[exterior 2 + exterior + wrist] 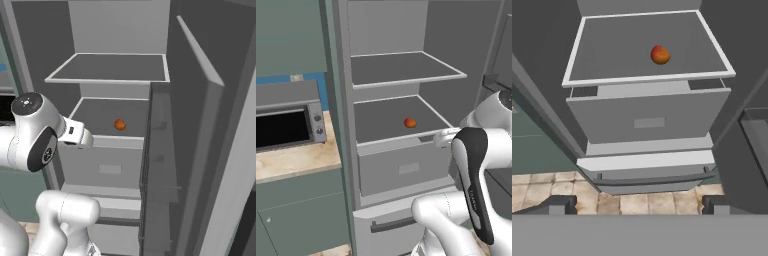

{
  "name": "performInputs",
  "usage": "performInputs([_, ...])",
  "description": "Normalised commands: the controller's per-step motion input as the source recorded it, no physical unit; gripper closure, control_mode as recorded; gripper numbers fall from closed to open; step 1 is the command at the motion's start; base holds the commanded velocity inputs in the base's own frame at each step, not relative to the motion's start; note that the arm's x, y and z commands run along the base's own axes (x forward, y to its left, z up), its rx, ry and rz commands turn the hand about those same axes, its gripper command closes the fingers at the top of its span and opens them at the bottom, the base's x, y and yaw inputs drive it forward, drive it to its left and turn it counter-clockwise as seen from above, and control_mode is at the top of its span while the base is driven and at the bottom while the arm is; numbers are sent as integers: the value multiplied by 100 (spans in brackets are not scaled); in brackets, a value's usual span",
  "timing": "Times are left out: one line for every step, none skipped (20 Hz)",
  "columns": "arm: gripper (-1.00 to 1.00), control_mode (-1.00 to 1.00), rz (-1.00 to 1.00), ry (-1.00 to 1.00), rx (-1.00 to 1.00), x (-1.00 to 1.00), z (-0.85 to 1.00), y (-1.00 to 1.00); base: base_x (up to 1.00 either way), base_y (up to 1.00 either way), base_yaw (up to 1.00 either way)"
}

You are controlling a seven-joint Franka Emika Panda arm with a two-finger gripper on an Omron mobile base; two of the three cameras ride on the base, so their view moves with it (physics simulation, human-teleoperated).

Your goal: Pick the orange and mango from the fridge and place them inside the tupperware on the counter.

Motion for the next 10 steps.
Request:
performInputs([-100,100,0,0,0,0,0,0,24,4,0])
performInputs([-100,100,0,0,0,0,0,0,26,15,0])
performInputs([-100,100,0,0,0,0,0,0,25,17,0])
performInputs([-100,100,0,0,0,0,0,0,24,24,0])
performInputs([-100,-100,0,-7,0,26,-31,26,0,0,0])
performInputs([-100,-100,0,-9,-1,24,-34,17,0,0,0])
performInputs([-100,-100,0,-9,-1,24,-36,4,0,0,0])
performInputs([-100,-100,0,-11,0,26,-38,0,0,0,0])
performInputs([-100,-100,0,-12,0,34,-42,0,0,0,0])
performInputs([-100,-100,0,-13,0,39,-43,0,0,0,0])
